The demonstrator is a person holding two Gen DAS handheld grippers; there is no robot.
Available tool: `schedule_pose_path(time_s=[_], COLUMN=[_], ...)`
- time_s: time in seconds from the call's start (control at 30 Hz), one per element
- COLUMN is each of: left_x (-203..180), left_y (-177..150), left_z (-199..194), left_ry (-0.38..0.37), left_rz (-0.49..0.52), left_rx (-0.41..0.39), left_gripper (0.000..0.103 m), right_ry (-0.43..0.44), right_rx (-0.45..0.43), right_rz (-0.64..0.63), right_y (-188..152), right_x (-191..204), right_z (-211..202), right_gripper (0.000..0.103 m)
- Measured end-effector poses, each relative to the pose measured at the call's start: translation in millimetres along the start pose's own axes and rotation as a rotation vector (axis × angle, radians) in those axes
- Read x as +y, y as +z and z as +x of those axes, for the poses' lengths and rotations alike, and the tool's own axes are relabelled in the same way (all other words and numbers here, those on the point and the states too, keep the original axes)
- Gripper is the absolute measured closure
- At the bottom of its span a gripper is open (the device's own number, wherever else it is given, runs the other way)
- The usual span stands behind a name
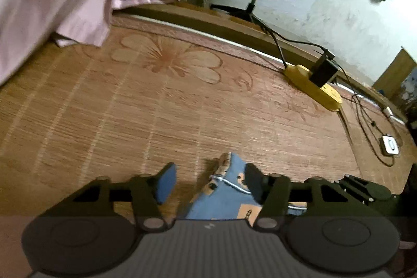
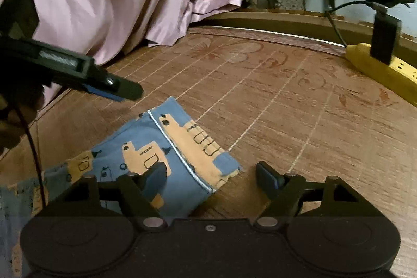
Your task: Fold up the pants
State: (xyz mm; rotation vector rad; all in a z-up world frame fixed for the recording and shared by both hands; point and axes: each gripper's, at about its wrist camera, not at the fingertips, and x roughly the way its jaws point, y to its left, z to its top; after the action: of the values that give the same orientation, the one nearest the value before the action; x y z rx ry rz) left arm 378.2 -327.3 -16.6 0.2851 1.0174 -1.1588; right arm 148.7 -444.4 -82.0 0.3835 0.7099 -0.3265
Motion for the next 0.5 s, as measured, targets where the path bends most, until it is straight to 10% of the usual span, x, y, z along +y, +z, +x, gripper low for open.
schedule_pose_path(time_s=[0.5], left_x=[-22.0], left_y=[-13.5], left_z=[32.8], left_ry=[0.079], left_rz=[0.171], left_rx=[0.035], left_gripper=[0.062], right_ry=[-0.017], right_rx=[-0.007], right_rz=[0.023], right_y=[1.0], right_x=[-0.9], right_z=[1.5], right_gripper=[0.072])
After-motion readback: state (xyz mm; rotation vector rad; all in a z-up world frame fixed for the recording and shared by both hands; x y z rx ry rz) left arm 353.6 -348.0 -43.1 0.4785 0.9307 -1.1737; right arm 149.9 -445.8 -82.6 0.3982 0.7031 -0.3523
